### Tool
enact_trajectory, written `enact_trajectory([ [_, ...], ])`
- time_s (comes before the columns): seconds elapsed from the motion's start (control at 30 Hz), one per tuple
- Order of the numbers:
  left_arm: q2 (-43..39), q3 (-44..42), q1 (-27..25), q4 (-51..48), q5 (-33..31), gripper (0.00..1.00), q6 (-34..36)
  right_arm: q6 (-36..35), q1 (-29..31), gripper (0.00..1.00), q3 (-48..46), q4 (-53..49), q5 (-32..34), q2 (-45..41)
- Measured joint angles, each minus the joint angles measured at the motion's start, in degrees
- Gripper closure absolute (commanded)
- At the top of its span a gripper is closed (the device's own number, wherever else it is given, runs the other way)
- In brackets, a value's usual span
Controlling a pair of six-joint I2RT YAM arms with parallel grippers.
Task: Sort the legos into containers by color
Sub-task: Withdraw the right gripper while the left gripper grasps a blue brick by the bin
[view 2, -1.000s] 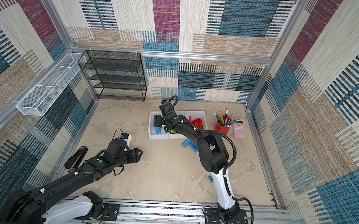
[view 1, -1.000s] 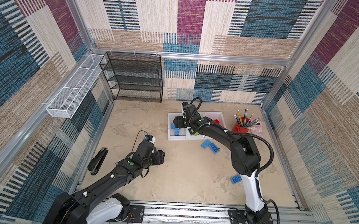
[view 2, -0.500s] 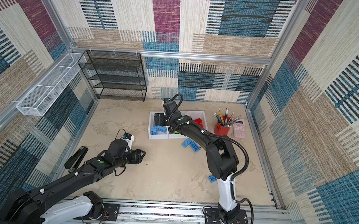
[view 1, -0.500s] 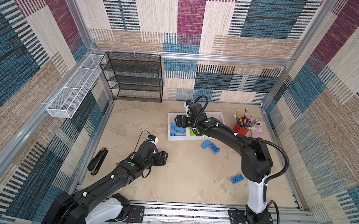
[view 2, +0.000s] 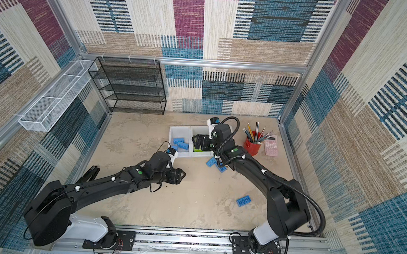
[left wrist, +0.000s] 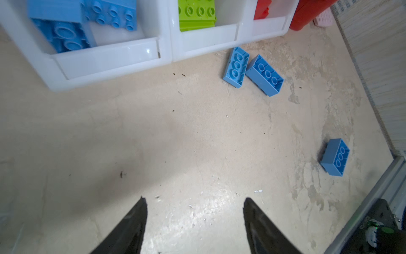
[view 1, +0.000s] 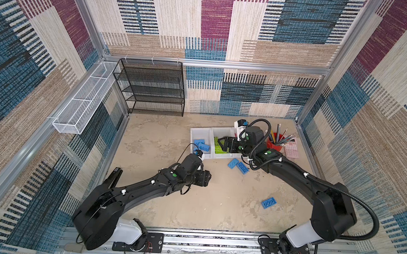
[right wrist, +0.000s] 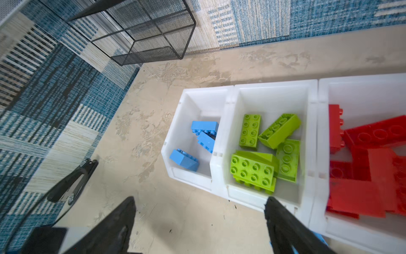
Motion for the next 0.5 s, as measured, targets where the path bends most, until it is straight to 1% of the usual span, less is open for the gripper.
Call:
enact_trajectory([
  [0.17, 8.61, 7.08, -2.69, -0.09, 0.44, 0.3, 2.08, 1.88, -4.07, 0.07, -8.9, 2.91, -3.28, -8.39],
  [0.37, 17.2, 15.52, -3.1, -1.18, 2.19, 0.32, 6.34, 4.26, -7.52, 0.07, -18.53, 6.47, -4.94, -16.96],
  [0.5, 22.14, 20.79, -3.13, -2.62, 3.1, 0.36, 8.57, 5.01, -9.2, 0.07, -22.75, 8.61, -5.11, -20.33],
])
